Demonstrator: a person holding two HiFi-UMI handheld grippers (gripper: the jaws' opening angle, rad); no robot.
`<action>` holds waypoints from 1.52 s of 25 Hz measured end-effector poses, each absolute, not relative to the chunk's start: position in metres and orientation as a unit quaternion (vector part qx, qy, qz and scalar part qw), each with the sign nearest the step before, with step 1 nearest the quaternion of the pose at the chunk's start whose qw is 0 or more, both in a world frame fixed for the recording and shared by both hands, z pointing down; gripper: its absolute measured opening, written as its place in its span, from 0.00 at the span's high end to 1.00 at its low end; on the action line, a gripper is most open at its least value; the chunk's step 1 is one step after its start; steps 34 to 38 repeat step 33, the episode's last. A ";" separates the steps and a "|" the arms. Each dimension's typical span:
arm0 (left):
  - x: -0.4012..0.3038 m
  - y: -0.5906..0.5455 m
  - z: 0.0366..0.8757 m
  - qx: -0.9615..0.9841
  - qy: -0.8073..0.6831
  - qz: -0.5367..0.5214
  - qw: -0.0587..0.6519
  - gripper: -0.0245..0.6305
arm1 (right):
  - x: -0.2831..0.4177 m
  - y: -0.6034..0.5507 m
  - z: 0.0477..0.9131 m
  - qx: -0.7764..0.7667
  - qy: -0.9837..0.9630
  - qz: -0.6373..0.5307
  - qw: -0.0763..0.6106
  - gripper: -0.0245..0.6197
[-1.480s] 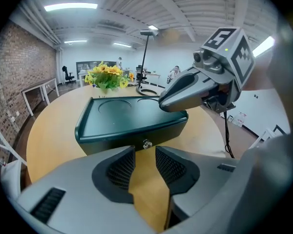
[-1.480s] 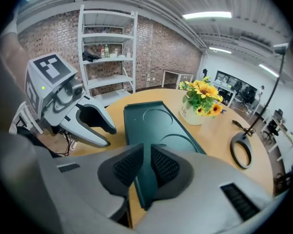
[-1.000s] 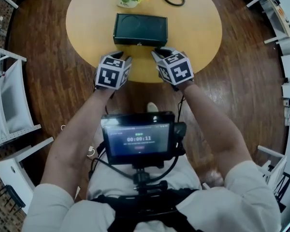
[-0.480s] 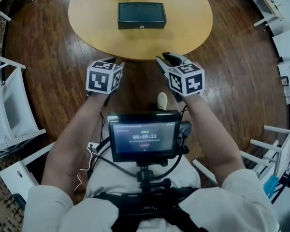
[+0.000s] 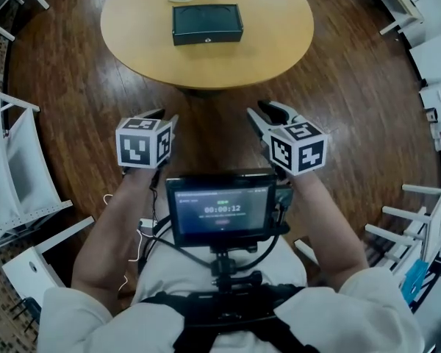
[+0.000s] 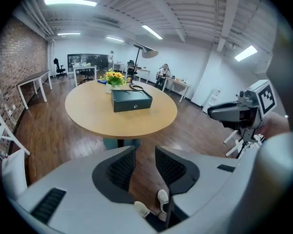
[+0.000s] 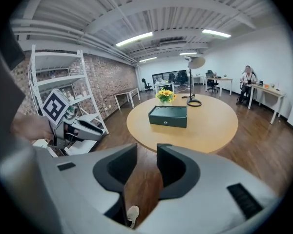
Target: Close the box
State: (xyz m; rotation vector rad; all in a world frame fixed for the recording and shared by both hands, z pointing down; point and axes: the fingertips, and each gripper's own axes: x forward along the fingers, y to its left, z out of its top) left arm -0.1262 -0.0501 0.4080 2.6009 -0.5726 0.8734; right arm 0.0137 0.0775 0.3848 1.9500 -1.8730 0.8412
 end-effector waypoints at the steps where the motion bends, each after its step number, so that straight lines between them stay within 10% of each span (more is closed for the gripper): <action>1: -0.125 -0.047 0.403 0.914 -0.205 0.306 0.173 0.76 | 0.019 0.083 0.378 0.682 -0.653 0.292 0.151 0.76; 38: -0.134 -0.033 0.384 0.895 -0.256 0.299 0.208 0.76 | 0.032 0.107 0.359 0.656 -0.674 0.296 0.168 0.76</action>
